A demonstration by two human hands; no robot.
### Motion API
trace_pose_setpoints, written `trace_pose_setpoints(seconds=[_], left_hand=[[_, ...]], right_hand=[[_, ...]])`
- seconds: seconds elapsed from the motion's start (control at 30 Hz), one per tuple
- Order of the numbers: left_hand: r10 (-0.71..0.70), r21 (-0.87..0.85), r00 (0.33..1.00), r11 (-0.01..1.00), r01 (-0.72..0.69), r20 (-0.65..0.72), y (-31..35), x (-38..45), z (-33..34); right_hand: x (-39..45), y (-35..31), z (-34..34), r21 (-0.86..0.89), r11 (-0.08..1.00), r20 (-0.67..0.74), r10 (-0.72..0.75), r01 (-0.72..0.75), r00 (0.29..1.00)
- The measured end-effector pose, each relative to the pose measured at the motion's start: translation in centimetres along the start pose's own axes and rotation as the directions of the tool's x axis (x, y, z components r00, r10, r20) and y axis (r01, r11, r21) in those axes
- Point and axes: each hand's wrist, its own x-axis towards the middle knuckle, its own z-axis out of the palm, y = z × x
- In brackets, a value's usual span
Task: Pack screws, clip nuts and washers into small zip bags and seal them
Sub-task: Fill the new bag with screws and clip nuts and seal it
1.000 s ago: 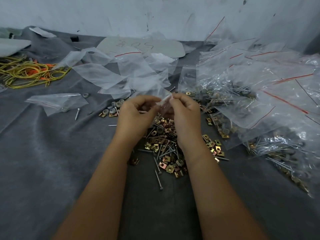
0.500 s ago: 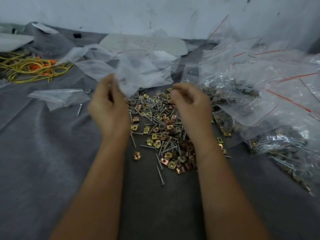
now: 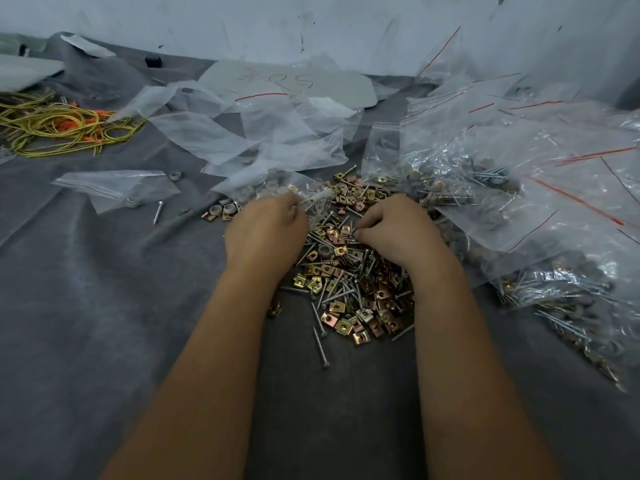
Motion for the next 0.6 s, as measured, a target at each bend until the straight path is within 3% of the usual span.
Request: trace_pose_setpoints(seconds=[0.1,0.2,0.33,0.47,0.6], left_hand=[[0.006,-0.013,1.000,1.000,-0.006,0.006,0.2,0.0,0.3],[0.001,-0.015,1.000,1.000,-0.002,-0.021,0.1,0.1,0.4],[-0.001,-0.089,0.997,0.996,-0.006,-0.077,0.1,0.1,0.4],[0.018,-0.170,0.996,0.985,-0.033,-0.089,0.8,-0.4,0.6],[0.053,-0.223,0.996,0.973,-0.066,-0.066,0.9,-0.5,0.7]], right_hand=[[0.2,-0.7,0.9,-0.090,0.996,-0.062,-0.001,-0.004,0.998],[-0.2,-1.0,2.1,-0.042,0.999,-0.192,-0.008,0.000,0.981],[-0.7,-1.8,2.6,0.088,0.975,-0.435,-0.146,0.203,0.889],[-1.1,-2.4,2.7,0.202,0.911,-0.444,-0.242,0.359,0.863],[-0.7,-2.2,3.4,0.071,0.931,-0.409,-0.300,0.357,0.862]])
